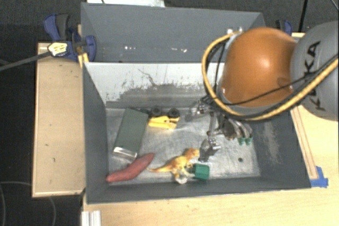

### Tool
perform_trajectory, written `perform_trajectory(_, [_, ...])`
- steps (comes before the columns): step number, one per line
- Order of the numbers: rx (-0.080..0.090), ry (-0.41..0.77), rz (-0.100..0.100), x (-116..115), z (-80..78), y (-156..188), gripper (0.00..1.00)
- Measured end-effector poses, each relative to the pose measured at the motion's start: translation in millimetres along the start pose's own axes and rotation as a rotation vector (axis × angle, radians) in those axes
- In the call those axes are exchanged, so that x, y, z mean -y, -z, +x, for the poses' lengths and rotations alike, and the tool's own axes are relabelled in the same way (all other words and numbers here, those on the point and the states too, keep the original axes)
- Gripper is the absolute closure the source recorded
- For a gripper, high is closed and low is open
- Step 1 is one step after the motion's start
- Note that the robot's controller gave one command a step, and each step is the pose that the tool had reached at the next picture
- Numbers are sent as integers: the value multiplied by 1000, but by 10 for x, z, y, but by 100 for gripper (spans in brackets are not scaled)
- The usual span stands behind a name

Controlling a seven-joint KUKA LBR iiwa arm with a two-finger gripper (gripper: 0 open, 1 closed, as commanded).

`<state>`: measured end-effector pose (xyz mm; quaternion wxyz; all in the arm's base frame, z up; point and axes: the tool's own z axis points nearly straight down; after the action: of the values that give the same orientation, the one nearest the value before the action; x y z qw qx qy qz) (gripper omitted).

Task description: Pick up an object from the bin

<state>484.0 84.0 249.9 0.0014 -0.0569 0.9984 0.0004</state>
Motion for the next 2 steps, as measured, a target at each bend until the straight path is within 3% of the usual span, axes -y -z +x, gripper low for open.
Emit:
perform_trajectory(1, [-1,-93,1,455,108,-938,100])
perform_trajectory(2, [-1,-93,0,453,106,-937,100])
